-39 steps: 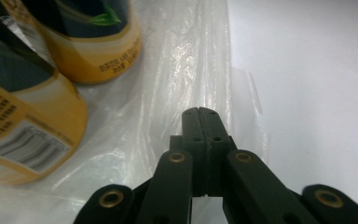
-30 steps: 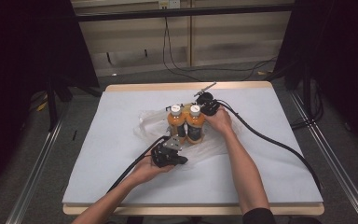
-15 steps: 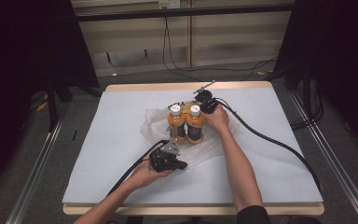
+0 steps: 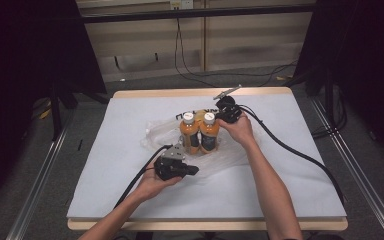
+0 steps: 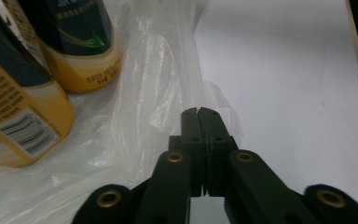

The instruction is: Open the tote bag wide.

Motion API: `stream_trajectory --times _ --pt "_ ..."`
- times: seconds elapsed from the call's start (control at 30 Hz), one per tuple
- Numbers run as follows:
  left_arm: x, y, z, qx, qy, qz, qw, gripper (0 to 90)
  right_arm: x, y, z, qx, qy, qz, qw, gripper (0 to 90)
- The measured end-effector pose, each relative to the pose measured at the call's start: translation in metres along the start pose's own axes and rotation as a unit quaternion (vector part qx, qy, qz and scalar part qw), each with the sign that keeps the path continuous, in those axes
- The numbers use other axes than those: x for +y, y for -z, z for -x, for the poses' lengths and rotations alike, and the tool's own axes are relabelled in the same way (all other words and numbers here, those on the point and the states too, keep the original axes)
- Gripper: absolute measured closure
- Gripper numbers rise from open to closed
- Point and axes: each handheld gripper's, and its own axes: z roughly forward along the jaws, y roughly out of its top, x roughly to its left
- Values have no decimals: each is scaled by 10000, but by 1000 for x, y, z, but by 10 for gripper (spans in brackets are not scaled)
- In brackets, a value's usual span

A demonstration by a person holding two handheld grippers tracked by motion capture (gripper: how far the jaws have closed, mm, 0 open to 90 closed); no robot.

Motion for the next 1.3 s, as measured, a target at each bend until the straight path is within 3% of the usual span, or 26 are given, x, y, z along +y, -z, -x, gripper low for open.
stream_trajectory --times 0.2,0.27,0.3,0.43,0.53,0.6,0.7,0.73,0.83,0.9,1.0,1.03,1.13,1.23,1.3 --pt "0 13 -2 129 210 365 9990 855 -11 35 -6 30 253 288 9993 900" --pt "0 16 -2 158 167 366 9991 805 -14 42 -6 -33 291 355 9989 900" --pt "0 20 -1 255 166 395 9988 771 -21 53 -5 -60 302 489 9983 892" --pt "0 25 -2 421 182 456 9979 657 -34 74 -4 -166 265 735 9968 802" --pt "1 28 -2 591 224 507 9967 538 -42 87 -7 -254 263 906 9952 677" --pt "1 31 -2 686 300 583 9955 422 -47 95 -10 -319 205 1038 9939 520" --pt "0 36 -3 889 363 640 9933 261 -54 106 -13 -383 197 1234 9914 354" --pt "0 39 -3 1014 326 572 9927 227 -56 110 -14 -423 163 1269 9909 303" --pt "-2 43 -1 1092 364 639 9913 154 -60 116 -16 -464 173 1294 9903 239" --pt "-6 52 0 1152 387 774 9896 128 -67 128 -20 -579 107 1382 9887 141" --pt "-7 59 0 1211 487 804 9882 81 -75 141 -24 -613 69 1517 9865 106" --pt "-9 66 1 1242 571 941 9861 69 -78 145 -25 -635 55 1560 9857 93" --pt "-13 78 4 1370 526 952 9846 52 -88 156 -32 -690 104 1573 9851 84" --pt "-20 85 7 1290 670 1103 9832 45 -99 167 -39 -648 71 1644 9842 85" --pt "-26 90 9 1346 666 1127 9822 46 -106 173 -44 -711 108 1674 9833 85"
